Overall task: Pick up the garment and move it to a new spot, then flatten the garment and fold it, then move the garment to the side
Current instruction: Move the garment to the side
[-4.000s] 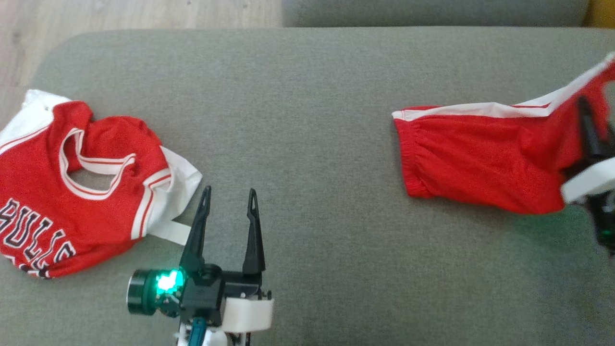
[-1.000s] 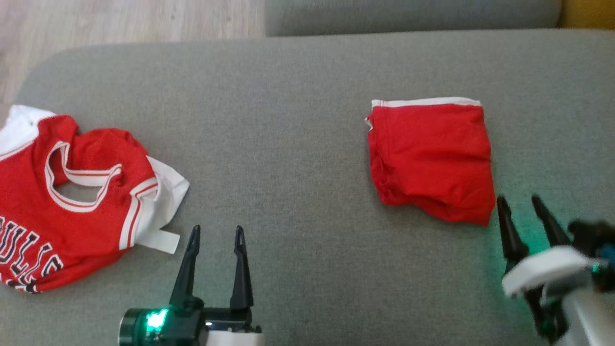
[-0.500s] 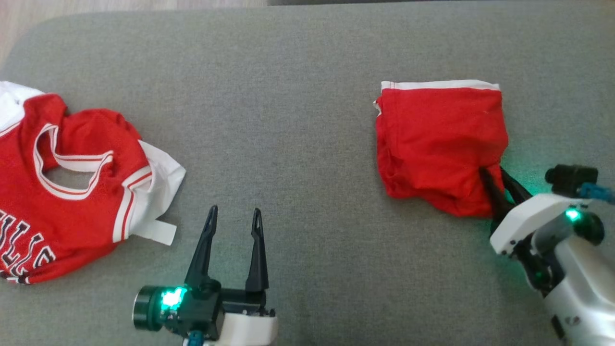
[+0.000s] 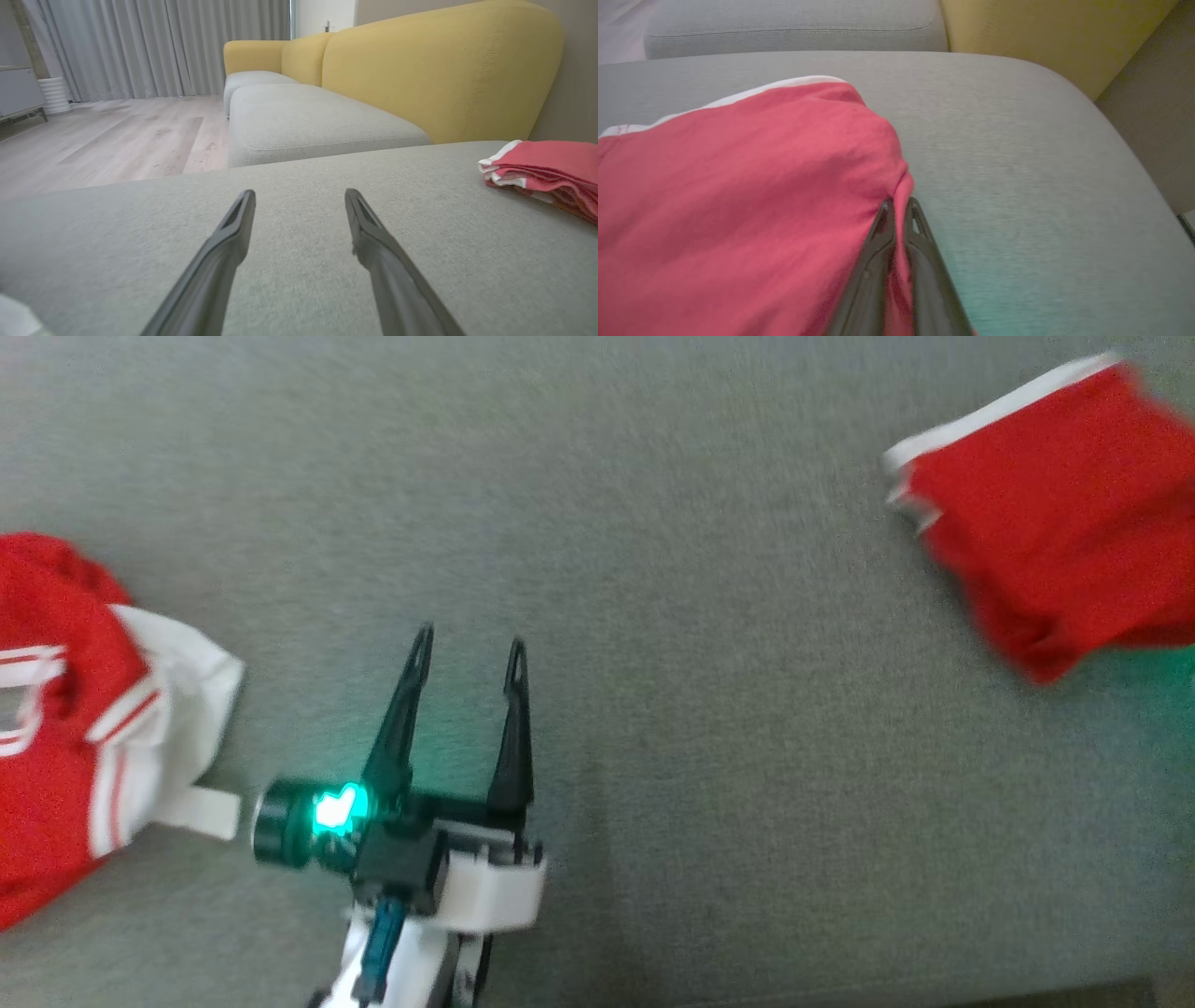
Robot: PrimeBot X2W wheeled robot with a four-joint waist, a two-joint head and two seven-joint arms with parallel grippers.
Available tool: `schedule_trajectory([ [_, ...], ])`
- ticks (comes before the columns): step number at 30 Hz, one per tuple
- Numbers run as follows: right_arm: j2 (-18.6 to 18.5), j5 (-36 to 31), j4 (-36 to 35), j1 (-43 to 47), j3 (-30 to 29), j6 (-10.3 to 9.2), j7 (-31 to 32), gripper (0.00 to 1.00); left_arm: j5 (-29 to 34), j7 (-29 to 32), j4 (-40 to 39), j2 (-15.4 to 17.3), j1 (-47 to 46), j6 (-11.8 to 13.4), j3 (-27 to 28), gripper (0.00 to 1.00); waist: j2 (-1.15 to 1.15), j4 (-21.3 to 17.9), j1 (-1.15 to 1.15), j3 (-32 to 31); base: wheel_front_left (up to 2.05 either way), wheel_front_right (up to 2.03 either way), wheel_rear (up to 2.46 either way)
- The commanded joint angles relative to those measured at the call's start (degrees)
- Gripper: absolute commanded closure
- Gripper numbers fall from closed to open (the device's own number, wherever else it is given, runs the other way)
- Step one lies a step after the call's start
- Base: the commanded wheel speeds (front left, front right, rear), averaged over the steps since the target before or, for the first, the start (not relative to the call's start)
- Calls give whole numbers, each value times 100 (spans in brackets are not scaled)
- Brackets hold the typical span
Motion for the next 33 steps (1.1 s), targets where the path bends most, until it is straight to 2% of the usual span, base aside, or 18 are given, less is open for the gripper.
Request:
schedule_trajectory([
  [1, -434, 108, -96, -43, -109, -4, -75, 100, 98, -29, -163, 0, -265, -47, 127, 0, 0, -334, -1, 550, 0, 0, 0],
  [7, -974, 309, 183, -122, -704, -4, -252, 100, 260, -29, -45, 12, -869, -238, 82, 0, 0, -539, -1, 1110, 0, 0, 0],
  [11, -1122, 241, 511, -231, -1067, -4, -464, 100, 302, -29, 36, 11, -1177, -294, 41, 0, 0, -581, -1, 1316, 0, 0, 0],
  [12, -1117, 184, 606, -276, -1148, -4, -508, 73, 300, -29, 61, 11, -1228, -299, 33, 0, 0, -581, -1, 1328, 0, 0, 0],
  [13, -1091, 117, 685, -337, -1230, -4, -580, 0, 293, -29, 89, 10, -1270, -303, 25, 0, 0, -580, -1, 1328, 0, 0, 0],
  [17, -847, -383, 837, -548, -1347, -4, -1024, 0, 226, -29, 175, 8, -1301, -297, 4, 0, 0, -524, -1, 1136, 0, 0, 0],
  [23, -96, -953, 611, -481, -1079, -4, -1271, 0, 54, -29, 205, 4, -992, -189, -18, 0, 0, -296, -1, 510, 0, 0, 0],
  [27, 456, -1001, 194, -98, -698, -4, -1384, 0, -76, -29, 228, 2, -638, -103, 8, 0, 0, -97, -1, -23, 0, 0, 0],
  [28, 456, -1001, 194, -98, -698, -4, -1384, 0, -76, -29, 228, 2, -638, -103, 8, 0, 0, -97, -1, -23, 0, 0, 0],
  [33, 1007, -930, -321, 506, -153, -4, -1483, 0, -260, -29, 275, 1, -119, 21, 120, 0, 0, 149, -1, -720, 0, 0, 0],
])
